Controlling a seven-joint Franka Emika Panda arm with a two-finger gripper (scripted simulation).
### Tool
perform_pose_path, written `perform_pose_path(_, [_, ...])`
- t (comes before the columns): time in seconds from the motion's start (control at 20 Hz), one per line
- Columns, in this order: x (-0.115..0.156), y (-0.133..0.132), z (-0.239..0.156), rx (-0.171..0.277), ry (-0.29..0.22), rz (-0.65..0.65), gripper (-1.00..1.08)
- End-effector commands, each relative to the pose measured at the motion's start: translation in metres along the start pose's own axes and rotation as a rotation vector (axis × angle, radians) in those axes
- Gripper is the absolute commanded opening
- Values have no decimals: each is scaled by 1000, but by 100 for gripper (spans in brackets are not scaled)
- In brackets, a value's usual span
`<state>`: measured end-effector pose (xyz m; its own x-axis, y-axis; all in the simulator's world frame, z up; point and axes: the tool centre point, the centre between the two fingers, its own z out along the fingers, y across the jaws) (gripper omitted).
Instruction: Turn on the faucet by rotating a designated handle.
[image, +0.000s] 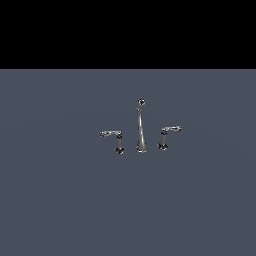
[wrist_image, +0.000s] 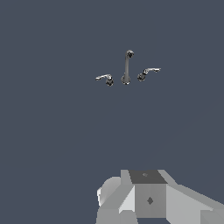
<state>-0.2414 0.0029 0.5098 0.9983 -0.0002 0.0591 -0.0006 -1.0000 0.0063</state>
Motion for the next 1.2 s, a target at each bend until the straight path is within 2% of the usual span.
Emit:
perform_pose_path(0.0, [0, 0, 0, 0, 0, 0, -100])
perform_pose_path(0.55, [7, -11, 20, -2, -3, 68, -100])
perform_pose_path(1.15, [34, -45, 88, -6, -11, 292, -100])
